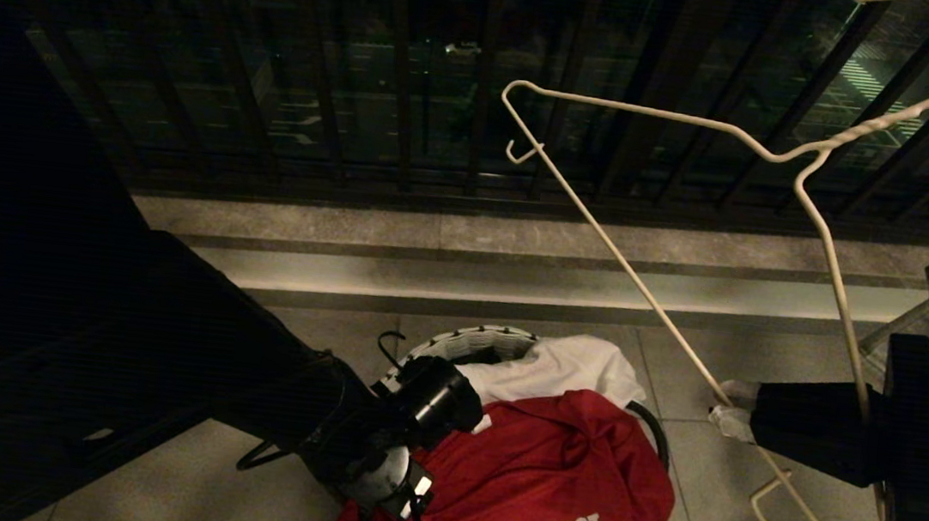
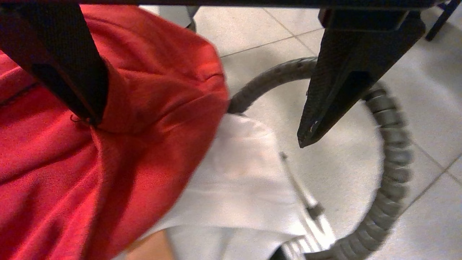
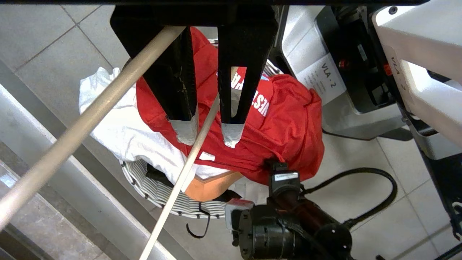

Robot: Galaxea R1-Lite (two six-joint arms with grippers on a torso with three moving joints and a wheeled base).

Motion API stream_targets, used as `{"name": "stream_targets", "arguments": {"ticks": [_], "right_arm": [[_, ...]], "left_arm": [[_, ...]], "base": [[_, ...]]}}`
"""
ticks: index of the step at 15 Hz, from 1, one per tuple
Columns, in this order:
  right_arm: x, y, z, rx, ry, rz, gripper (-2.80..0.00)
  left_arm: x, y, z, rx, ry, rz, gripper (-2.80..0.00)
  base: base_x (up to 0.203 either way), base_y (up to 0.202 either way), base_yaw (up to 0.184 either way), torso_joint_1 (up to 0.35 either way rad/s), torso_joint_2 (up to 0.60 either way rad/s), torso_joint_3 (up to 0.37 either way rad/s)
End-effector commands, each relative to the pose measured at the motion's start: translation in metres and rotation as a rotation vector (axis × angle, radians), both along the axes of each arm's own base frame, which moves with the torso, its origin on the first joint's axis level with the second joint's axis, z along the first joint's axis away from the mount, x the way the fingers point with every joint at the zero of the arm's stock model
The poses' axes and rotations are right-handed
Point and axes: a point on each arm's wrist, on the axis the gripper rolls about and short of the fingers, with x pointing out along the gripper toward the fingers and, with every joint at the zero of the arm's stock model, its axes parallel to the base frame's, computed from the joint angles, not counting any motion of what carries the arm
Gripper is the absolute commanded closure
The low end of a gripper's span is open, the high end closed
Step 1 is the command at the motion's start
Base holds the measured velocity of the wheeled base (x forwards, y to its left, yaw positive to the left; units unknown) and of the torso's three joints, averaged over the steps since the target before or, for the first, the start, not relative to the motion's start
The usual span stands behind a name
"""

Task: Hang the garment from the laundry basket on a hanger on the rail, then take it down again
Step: Pick up clothes from the basket

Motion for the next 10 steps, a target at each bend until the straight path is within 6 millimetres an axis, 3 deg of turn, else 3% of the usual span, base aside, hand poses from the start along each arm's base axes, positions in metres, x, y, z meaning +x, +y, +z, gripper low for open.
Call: {"name": "stream_targets", "arguments": {"ticks": [1, 10], "right_arm": [[0.0, 0.0, 0.0, -0.002, 0.0, 0.004, 0.0], [0.001, 0.0, -0.001, -0.002, 0.002, 0.004, 0.0]], "left_arm": [[0.0, 0.004, 0.007, -0.002, -0.011, 0.006, -2.8], [0.008, 0.02, 0.02, 0.028, -0.066, 0.044, -2.8]], "base": [[0.0, 0.0, 0.0, 0.0, 0.0, 0.0], [0.0, 0.0, 0.0, 0.0, 0.0, 0.0]]}}
